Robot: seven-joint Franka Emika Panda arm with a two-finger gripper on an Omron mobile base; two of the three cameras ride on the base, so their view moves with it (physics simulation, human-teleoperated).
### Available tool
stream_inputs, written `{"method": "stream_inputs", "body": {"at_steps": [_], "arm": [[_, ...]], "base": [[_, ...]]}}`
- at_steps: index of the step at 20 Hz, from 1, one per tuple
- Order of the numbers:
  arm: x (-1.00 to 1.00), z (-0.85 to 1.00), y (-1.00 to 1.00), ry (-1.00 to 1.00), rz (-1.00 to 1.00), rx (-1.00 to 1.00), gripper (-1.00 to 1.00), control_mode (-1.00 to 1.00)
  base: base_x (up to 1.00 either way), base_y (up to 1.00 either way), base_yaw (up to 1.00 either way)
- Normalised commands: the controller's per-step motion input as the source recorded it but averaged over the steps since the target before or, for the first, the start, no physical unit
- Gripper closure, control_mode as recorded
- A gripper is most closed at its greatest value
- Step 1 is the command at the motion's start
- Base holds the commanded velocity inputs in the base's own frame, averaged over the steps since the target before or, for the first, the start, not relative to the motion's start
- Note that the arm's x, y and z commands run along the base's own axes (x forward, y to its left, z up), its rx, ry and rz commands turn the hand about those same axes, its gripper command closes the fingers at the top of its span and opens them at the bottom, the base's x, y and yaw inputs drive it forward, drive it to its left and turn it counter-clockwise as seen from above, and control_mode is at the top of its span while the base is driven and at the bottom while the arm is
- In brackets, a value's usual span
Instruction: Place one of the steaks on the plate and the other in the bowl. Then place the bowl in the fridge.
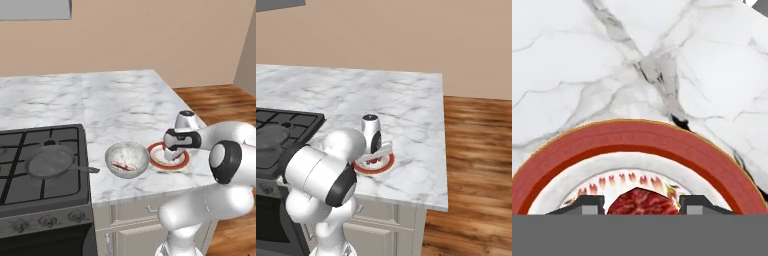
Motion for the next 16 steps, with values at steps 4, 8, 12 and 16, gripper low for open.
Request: {"method": "stream_inputs", "body": {"at_steps": [4,8,12,16], "arm": [[0.25,-0.19,-0.08,0.0,0.09,0.02,-1.0,-1.0],[0.41,-0.12,0.0,0.0,0.11,0.0,-1.0,-1.0],[0.43,-0.04,0.0,0.0,0.12,0.0,-1.0,-1.0],[0.21,0.08,-0.05,0.01,0.08,-0.01,-1.0,-1.0]], "base": [[0.0,0.0,0.0],[0.0,0.0,0.0],[0.0,0.0,0.0],[0.0,0.0,0.0]]}}
